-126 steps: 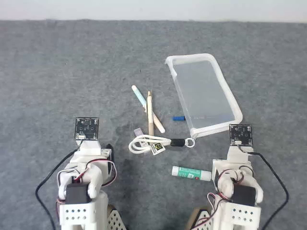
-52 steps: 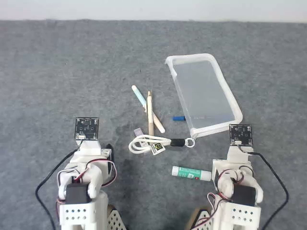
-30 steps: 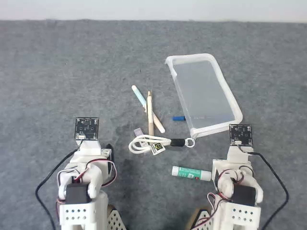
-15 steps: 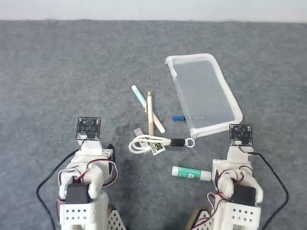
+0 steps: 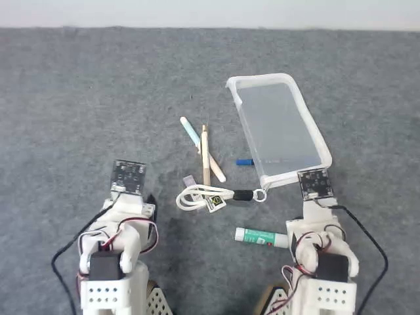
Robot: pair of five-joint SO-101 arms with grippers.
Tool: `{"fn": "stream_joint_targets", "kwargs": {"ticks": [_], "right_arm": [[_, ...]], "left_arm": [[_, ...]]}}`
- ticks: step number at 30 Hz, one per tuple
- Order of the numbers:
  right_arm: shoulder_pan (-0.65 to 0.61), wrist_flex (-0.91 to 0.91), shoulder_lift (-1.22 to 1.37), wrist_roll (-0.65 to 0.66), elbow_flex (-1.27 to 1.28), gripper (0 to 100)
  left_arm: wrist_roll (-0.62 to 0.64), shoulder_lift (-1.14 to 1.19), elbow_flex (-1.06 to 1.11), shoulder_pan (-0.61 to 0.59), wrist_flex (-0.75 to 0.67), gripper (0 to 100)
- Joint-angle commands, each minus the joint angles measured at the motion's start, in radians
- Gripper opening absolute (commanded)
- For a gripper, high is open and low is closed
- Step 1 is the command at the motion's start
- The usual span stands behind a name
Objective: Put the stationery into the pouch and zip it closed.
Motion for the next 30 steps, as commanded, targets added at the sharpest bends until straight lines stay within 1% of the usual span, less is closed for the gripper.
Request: {"fn": "stream_joint_targets", "kwargs": {"ticks": [1,3,5,9,12,15,19,22,24,28,30], "right_arm": [[-0.012,-0.008,-0.007,-0.017,-0.158,0.6],[-0.013,-0.008,-0.004,-0.048,-0.219,0.6],[-0.018,-0.008,-0.002,-0.078,-0.267,0.6],[-0.094,-0.01,-0.002,-0.13,-0.345,0.6],[-0.18,-0.008,0.002,-0.207,-0.404,0.6],[-0.274,-0.012,0.061,-0.298,-0.457,0.6],[-0.389,-0.019,0.239,-0.407,-0.537,0.7],[-0.447,-0.021,0.403,-0.459,-0.62,0.9],[-0.464,-0.036,0.509,-0.485,-0.666,4.5],[-0.467,-0.111,0.708,-0.562,-0.687,15.9],[-0.469,-0.165,0.8,-0.588,-0.689,17.4]], "left_arm": [[-0.144,-0.021,-0.056,0.005,-0.109,12],[-0.16,-0.021,-0.028,0.008,-0.175,12],[-0.132,-0.021,0.013,0.0,-0.233,12],[-0.112,-0.02,0.016,0.005,-0.207,12],[-0.112,-0.021,0.016,-0.002,-0.209,12],[-0.112,-0.021,0.018,-0.002,-0.209,12],[-0.114,-0.021,0.018,-0.002,-0.209,12],[-0.114,-0.021,0.018,0.0,-0.218,12],[-0.112,-0.021,0.018,-0.002,-0.23,12],[-0.112,-0.021,0.018,-0.002,-0.226,12],[-0.112,-0.021,0.018,0.0,-0.226,12]]}}
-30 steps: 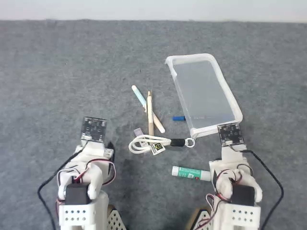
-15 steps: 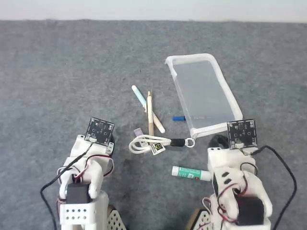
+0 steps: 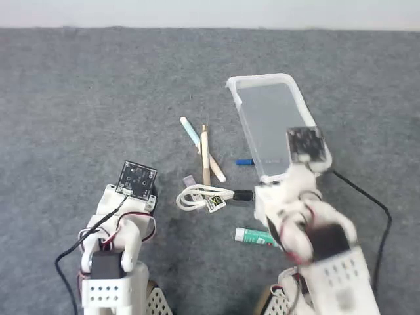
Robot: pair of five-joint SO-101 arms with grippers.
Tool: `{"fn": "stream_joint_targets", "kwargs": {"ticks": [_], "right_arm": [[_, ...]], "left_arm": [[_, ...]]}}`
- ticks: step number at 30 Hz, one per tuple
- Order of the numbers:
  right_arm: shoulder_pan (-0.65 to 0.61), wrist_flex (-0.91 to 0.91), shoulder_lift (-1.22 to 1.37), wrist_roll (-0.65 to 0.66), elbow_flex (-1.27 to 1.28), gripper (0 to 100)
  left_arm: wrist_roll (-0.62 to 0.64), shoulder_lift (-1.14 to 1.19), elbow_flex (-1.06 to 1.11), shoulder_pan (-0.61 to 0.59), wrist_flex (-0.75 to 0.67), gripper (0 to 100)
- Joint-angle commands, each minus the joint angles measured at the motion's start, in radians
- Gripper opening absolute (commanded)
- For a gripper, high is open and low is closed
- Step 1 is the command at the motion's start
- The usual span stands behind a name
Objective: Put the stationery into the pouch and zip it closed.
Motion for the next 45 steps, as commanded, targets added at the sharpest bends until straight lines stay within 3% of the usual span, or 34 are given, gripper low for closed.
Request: {"fn": "stream_joint_targets", "kwargs": {"ticks": [1,6,11,18,34,36,42,45], "right_arm": [[-0.013,-0.105,0.17,-0.051,-0.063,16.9],[-0.015,-0.197,0.397,-0.104,-0.117,19.2],[-0.087,-0.147,0.639,-0.227,-0.267,25.1],[-0.162,-0.143,0.934,-0.344,-0.44,25.3],[-0.102,-0.14,1.333,-0.477,-0.657,25.2],[-0.082,-0.139,1.357,-0.482,-0.666,22.9],[-0.077,-0.139,1.357,-0.43,-0.669,0.2],[-0.076,-0.087,1.305,-0.385,-0.669,1.7]], "left_arm": [[0.014,-0.021,-0.015,-0.002,-0.029,12],[0.014,-0.021,-0.015,0.0,-0.031,12],[0.014,-0.021,-0.015,0.003,-0.032,12],[0.014,-0.021,-0.015,-0.002,-0.032,12],[0.014,-0.021,-0.015,-0.002,-0.032,12],[0.014,-0.021,-0.015,-0.002,-0.032,12],[0.014,-0.021,-0.015,-0.002,-0.032,12],[0.014,-0.021,-0.015,-0.002,-0.032,12]]}}
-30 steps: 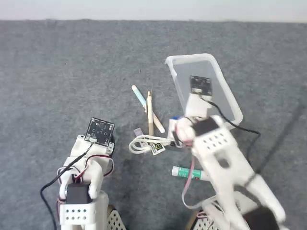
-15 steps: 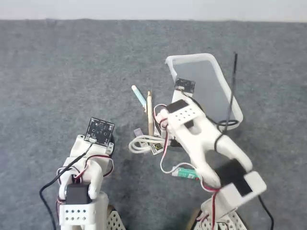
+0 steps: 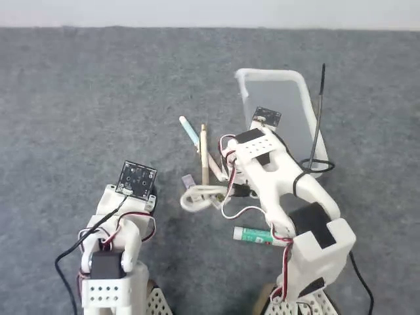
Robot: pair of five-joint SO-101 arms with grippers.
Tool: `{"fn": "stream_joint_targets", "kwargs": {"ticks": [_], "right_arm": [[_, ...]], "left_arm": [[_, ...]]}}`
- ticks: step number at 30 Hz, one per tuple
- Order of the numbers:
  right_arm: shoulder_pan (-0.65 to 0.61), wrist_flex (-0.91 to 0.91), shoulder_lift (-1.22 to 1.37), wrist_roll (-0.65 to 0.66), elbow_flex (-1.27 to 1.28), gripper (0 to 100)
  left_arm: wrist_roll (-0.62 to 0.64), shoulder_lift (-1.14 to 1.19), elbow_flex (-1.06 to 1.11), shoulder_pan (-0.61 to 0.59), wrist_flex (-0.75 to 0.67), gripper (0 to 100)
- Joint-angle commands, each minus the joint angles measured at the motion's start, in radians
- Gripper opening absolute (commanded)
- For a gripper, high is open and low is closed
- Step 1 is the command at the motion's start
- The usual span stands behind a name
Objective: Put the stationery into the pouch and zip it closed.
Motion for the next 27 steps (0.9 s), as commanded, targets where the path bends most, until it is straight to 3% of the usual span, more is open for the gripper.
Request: {"fn": "stream_joint_targets", "kwargs": {"ticks": [1,7,15,19,22,27], "right_arm": [[-0.008,0.045,-0.088,0.041,-0.048,0.6],[-0.008,0.14,-0.248,0.107,-0.043,0.6],[-0.008,0.216,-0.394,0.611,-0.04,0.6],[-0.008,0.249,-0.453,0.781,-0.04,0.6],[-0.008,0.257,-0.503,0.83,-0.04,0.6],[-0.01,0.252,-0.607,0.838,-0.04,0.6]], "left_arm": [[0.014,-0.021,-0.015,-0.003,-0.032,12],[0.014,-0.021,-0.015,-0.003,-0.032,12],[0.014,-0.021,-0.015,-0.005,-0.025,12],[0.018,-0.021,-0.019,-0.005,0.015,18],[0.021,-0.021,-0.019,-0.008,0.02,25],[0.078,-0.021,-0.061,-0.049,0.025,27]]}}
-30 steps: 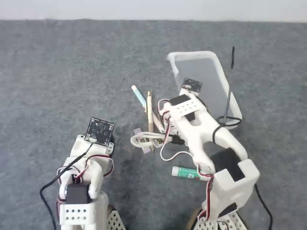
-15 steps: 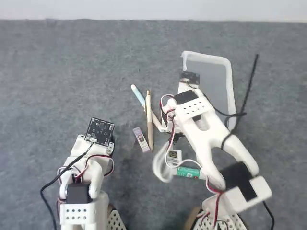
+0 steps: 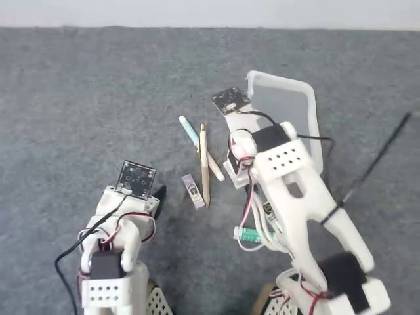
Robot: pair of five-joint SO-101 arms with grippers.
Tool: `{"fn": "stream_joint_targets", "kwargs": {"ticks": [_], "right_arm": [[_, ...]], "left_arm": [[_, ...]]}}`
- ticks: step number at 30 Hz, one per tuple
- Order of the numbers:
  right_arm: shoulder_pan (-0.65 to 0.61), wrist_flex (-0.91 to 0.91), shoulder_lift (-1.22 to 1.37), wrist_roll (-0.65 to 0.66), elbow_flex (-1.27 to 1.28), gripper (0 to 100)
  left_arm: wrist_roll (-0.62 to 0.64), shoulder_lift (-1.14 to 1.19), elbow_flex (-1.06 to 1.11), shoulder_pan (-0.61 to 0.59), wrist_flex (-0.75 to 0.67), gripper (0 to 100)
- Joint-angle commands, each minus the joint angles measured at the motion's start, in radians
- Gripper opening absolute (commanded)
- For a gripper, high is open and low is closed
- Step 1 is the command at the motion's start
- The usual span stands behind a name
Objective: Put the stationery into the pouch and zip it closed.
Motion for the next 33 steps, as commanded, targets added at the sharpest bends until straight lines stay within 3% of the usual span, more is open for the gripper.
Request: {"fn": "stream_joint_targets", "kwargs": {"ticks": [1,9,16,28,33], "right_arm": [[-0.004,0.007,-0.134,0.025,-0.04,0.6],[-0.002,-0.021,-0.372,0.141,0.021,0.6],[-0.005,-0.088,-0.535,0.146,0.063,0.6],[-0.024,-0.248,-0.779,0.146,0.27,0.6],[-0.107,-0.255,-0.901,0.195,0.344,0.6]], "left_arm": [[0.092,-0.021,-0.076,-0.021,0.005,27],[0.232,-0.021,-0.219,-0.034,0.031,37],[0.433,-0.021,-0.329,0.114,0.006,37],[0.446,-0.021,-0.438,0.459,-0.015,36],[0.453,-0.021,-0.34,0.494,-0.104,36]]}}
